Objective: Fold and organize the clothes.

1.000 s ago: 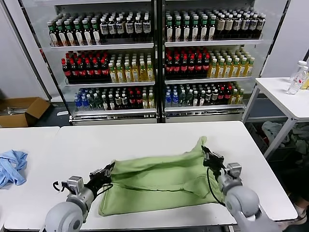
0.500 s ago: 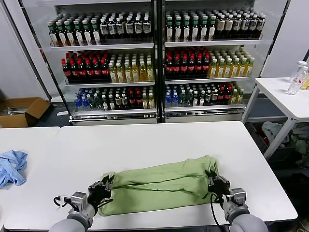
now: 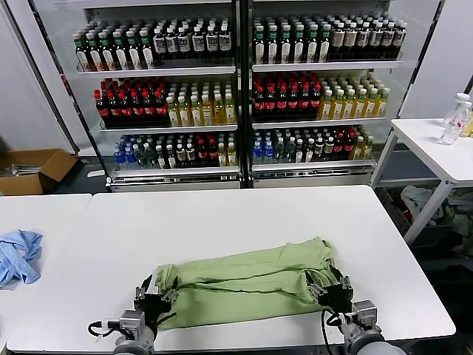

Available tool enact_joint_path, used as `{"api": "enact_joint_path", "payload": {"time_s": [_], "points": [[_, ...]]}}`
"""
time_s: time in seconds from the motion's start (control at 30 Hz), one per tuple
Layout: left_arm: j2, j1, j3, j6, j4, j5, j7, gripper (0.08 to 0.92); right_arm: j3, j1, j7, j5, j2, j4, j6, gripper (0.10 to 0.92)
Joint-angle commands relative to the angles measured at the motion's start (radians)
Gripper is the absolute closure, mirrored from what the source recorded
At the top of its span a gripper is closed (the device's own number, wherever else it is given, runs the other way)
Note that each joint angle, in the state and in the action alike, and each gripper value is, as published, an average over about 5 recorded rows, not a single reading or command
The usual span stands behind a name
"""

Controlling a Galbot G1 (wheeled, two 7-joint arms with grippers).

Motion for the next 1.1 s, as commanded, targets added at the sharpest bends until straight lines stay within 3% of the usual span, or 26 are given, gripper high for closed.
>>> {"api": "enact_joint_path", "payload": {"time_s": [0.03,0.1,0.37,0.77,0.87,1.1], "points": [[-0.116,-0.015,-0.015,0.048,0.071,-0.159,-0.020,0.265,-0.010,-0.003,0.007,-0.005,-0.006,0.011,0.014,0.206],[-0.114,-0.008,-0.026,0.059,0.064,-0.230,0.005,0.283,-0.013,0.005,0.013,-0.001,-0.009,0.011,0.019,0.203],[-0.079,0.017,-0.108,0.061,0.032,-0.395,0.073,0.507,0.041,0.037,0.030,0.076,-0.027,0.040,0.067,0.203],[0.151,0.024,-0.541,0.095,0.013,-0.629,0.113,0.851,0.029,0.069,0.022,0.095,-0.039,0.036,0.092,0.203],[0.196,0.017,-0.642,0.104,0.020,-0.667,0.121,0.896,0.014,0.085,0.018,0.094,-0.042,0.031,0.094,0.203],[0.265,-0.015,-0.797,0.122,-0.023,-0.858,0.114,0.900,-0.013,0.110,0.016,0.093,-0.043,0.022,0.099,0.203]]}}
